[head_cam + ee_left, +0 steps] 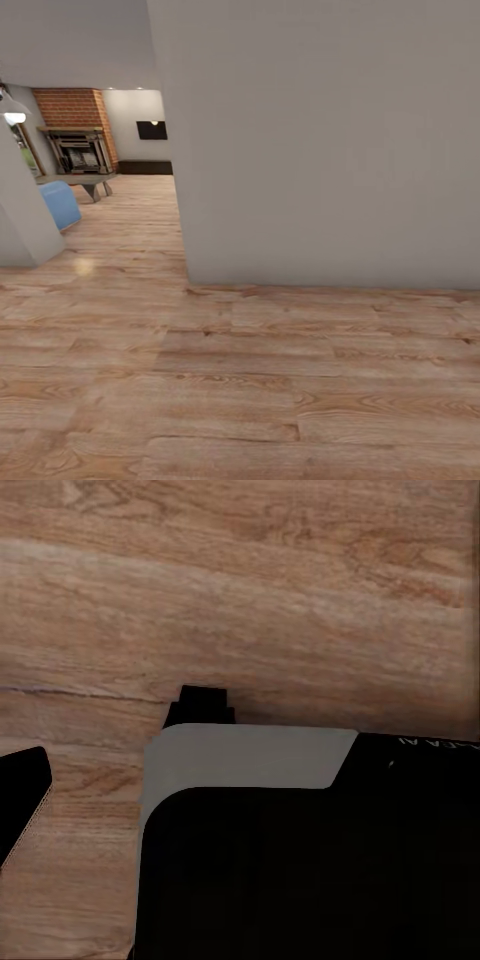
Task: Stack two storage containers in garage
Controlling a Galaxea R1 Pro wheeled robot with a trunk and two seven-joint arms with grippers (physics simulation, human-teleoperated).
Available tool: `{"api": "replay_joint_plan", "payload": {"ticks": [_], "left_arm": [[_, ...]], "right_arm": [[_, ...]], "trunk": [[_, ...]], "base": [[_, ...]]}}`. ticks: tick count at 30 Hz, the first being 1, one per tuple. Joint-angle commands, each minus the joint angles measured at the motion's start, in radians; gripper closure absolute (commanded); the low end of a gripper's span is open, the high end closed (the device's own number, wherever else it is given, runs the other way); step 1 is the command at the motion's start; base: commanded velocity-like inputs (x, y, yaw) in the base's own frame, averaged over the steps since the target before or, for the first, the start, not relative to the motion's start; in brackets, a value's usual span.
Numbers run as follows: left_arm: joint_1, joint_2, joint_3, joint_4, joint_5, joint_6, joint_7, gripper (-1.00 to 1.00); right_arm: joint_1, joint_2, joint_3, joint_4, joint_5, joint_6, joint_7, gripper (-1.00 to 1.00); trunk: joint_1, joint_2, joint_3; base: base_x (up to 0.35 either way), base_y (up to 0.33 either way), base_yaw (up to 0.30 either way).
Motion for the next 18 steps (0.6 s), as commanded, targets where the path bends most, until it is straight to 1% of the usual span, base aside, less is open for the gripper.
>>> {"api": "replay_joint_plan", "payload": {"ticks": [1,14,18], "left_arm": [[-0.001,0.000,-0.001,0.000,0.010,0.004,-0.004,-1.00],[-0.001,0.000,-0.001,0.000,0.011,0.004,-0.004,-1.00],[-0.001,0.000,-0.001,0.000,0.010,0.004,-0.004,-1.00]], "right_arm": [[-0.001,0.001,0.009,0.003,-0.009,-0.005,-0.001,-1.00],[-0.001,0.002,0.009,0.003,-0.009,-0.005,-0.001,-1.00],[-0.001,0.002,0.009,0.003,-0.009,-0.006,-0.001,-1.00]], "trunk": [[0.001,0.000,-0.001],[0.001,0.000,-0.001],[0.001,0.000,-0.001]], "base": [[0.320,0.000,0.000],[0.320,0.000,0.001],[0.320,0.000,0.149]]}}
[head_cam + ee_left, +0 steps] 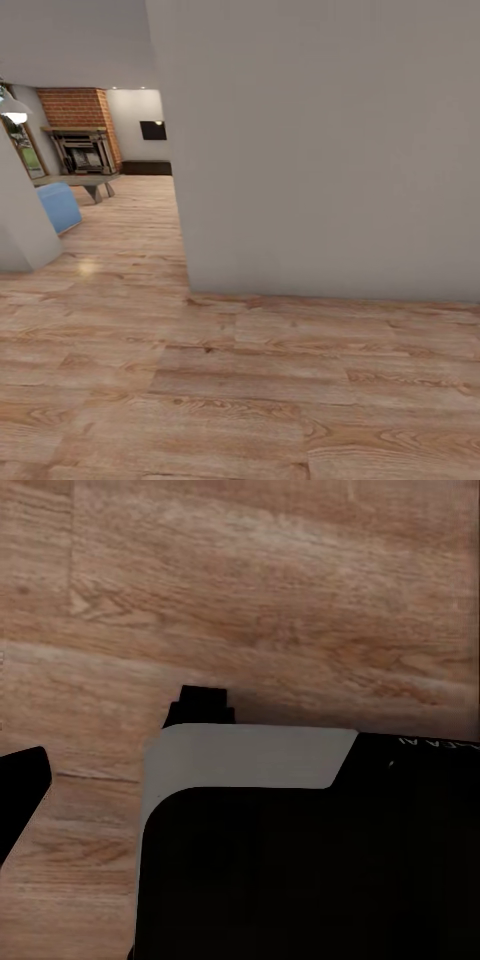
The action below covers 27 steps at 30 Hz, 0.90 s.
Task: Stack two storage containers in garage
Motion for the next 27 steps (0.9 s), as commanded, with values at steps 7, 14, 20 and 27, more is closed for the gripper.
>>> {"api": "replay_joint_plan", "payload": {"ticks": [7,14,20,27], "left_arm": [[-0.001,0.000,-0.001,0.000,0.010,0.004,-0.004,-1.00],[-0.001,0.000,-0.001,0.000,0.011,0.004,-0.004,-1.00],[-0.001,0.000,-0.001,0.000,0.011,0.004,-0.004,-1.00],[-0.001,0.000,-0.001,0.000,0.011,0.004,-0.004,-1.00]], "right_arm": [[-0.001,0.001,0.008,0.003,-0.009,-0.006,-0.001,-1.00],[-0.001,0.001,0.008,0.003,-0.009,-0.007,-0.001,-1.00],[0.000,0.001,0.008,0.003,-0.009,-0.007,-0.001,-1.00],[-0.001,0.001,0.008,0.003,-0.009,-0.007,-0.001,-1.00]], "trunk": [[0.001,0.000,-0.001],[0.001,0.000,-0.001],[0.001,0.000,-0.001],[0.001,0.000,-0.001]], "base": [[0.320,0.000,0.257],[0.320,0.000,0.273],[0.320,0.000,0.273],[0.320,0.000,0.273]]}}
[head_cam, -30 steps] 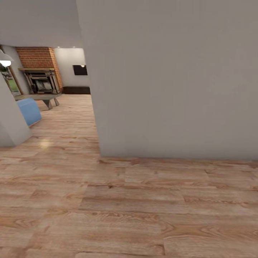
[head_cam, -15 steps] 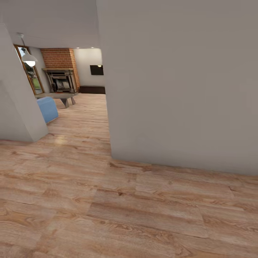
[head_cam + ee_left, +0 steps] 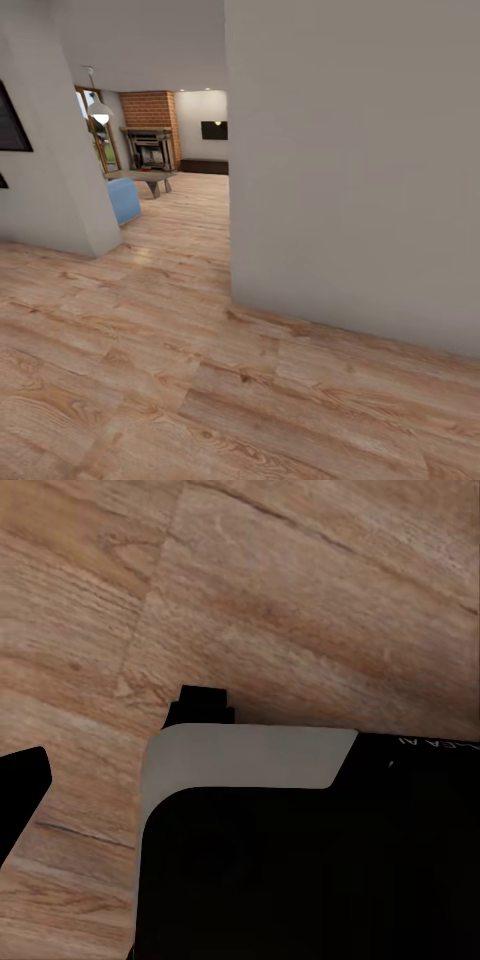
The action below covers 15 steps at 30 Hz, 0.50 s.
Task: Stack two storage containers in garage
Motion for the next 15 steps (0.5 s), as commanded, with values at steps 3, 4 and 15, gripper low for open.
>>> {"api": "replay_joint_plan", "payload": {"ticks": [3,4,15], "left_arm": [[-0.001,0.000,-0.001,0.000,0.011,0.004,-0.004,-1.00],[-0.001,0.000,-0.001,0.000,0.011,0.004,-0.004,-1.00],[-0.001,0.000,-0.001,0.000,0.011,0.004,-0.004,-1.00]], "right_arm": [[-0.001,0.001,0.008,0.003,-0.009,-0.006,-0.001,-1.00],[-0.001,0.001,0.008,0.003,-0.009,-0.006,-0.001,-1.00],[-0.001,0.001,0.008,0.003,-0.009,-0.006,-0.001,-1.00]], "trunk": [[0.001,0.000,-0.001],[0.001,0.000,-0.001],[0.001,0.000,-0.001]], "base": [[0.320,0.000,0.273],[0.320,0.000,0.273],[0.320,0.000,0.273]]}}
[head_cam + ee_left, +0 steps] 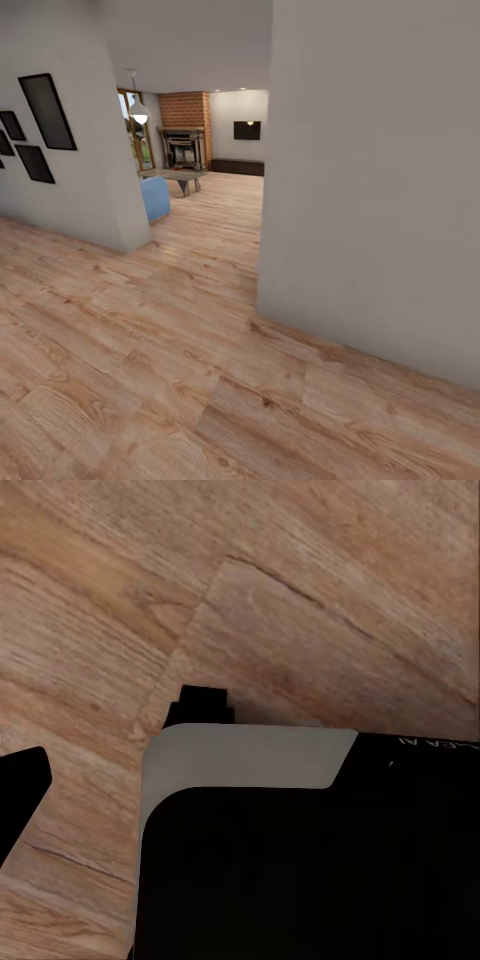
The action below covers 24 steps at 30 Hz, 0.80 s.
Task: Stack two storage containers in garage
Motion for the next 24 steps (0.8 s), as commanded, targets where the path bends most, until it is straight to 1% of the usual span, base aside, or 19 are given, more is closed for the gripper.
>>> {"api": "replay_joint_plan", "payload": {"ticks": [1,24], "left_arm": [[-0.001,0.000,-0.001,0.000,0.010,0.004,-0.004,-1.00],[-0.001,0.000,-0.001,0.000,0.010,0.004,-0.004,-1.00]], "right_arm": [[-0.001,0.001,0.008,0.003,-0.009,-0.006,-0.001,-1.00],[-0.001,0.001,0.008,0.003,-0.009,-0.006,-0.001,-1.00]], "trunk": [[0.001,0.000,-0.001],[0.001,0.000,-0.001]], "base": [[0.320,0.000,0.273],[0.320,0.000,0.273]]}}
